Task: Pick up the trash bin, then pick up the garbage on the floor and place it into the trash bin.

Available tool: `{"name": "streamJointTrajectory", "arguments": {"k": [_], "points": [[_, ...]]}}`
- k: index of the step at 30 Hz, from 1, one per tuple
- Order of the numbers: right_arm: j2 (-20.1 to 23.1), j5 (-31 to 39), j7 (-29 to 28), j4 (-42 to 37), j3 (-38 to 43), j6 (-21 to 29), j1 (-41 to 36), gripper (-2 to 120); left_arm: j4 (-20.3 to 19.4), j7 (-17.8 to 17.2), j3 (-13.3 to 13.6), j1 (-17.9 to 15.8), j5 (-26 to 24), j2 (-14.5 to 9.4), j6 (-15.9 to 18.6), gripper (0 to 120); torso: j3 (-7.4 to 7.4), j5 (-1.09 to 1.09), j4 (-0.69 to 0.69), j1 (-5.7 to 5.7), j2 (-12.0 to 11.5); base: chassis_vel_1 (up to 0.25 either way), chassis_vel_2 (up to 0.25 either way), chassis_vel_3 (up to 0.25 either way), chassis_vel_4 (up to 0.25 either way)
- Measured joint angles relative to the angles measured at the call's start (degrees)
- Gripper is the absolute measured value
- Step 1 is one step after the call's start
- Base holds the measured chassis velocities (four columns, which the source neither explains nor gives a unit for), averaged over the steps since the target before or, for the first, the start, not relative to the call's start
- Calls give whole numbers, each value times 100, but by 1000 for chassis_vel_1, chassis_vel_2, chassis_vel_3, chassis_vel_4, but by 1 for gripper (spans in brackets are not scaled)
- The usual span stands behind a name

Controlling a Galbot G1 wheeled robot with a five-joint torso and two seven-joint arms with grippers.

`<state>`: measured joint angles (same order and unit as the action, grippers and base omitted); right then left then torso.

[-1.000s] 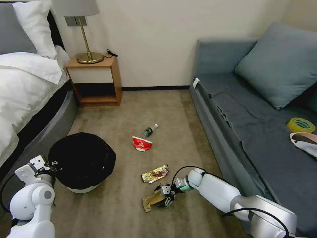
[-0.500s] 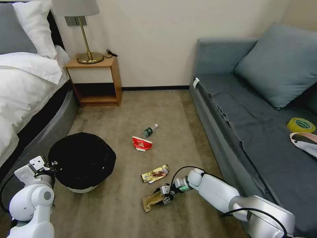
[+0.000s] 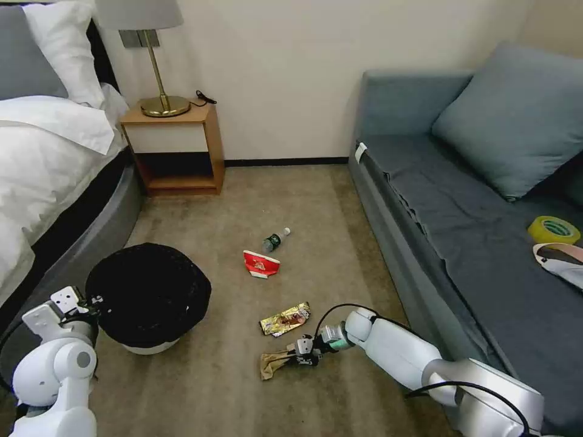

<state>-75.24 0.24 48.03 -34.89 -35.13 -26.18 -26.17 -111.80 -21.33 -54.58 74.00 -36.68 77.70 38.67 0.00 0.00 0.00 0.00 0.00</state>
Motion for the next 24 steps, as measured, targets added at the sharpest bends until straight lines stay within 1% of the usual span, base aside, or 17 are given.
{"name": "streamJointTrajectory", "arguments": {"k": [6, 13, 16, 17, 18, 20, 21, 24], "points": [[82, 86, 15, -103, 25, -26, -26, 0, 7, 0, 23, -3, 10, 35, 5, 4, 0, 1, 0, 0, 0, 0, 0, 0, 0], [387, 447, 19, -608, 67, 75, -9, 0, -88, -19, 33, 53, 8, 56, 53, 4, 0, 1, 1, 0, 0, 0, 0, 0, 0], [808, 766, -75, -1166, 91, 280, 44, 0, -137, -35, 44, 91, 3, 47, 73, 4, 0, 1, 0, 0, 0, 0, 0, 0, 0], [808, 766, -75, -1166, 91, 280, 44, 0, -137, -35, 44, 91, 3, 47, 73, 4, 0, 1, 0, 0, 0, 0, 0, 0, 0], [928, 830, -101, -1315, 114, 327, 56, 0, -147, -36, 48, 106, 3, 42, 74, 4, 0, 2, 0, 0, 0, 0, 0, 0, 0], [1283, 1073, -214, -1718, 155, 462, 104, 0, -187, -38, 59, 160, 4, 17, 76, 4, 0, -2, -2, 0, 0, 0, 0, 0, 0], [1283, 1073, -214, -1718, 155, 462, 104, 0, -187, -38, 59, 160, 4, 17, 76, 4, 0, -2, -2, 0, 0, 0, 0, 0, 0], [1638, 1646, -424, -2204, 212, 669, 191, 0, -227, -20, 83, 247, 37, -17, 77, 4, 0, 2, -1, 0, 0, 0, 0, 0, 0]]}}
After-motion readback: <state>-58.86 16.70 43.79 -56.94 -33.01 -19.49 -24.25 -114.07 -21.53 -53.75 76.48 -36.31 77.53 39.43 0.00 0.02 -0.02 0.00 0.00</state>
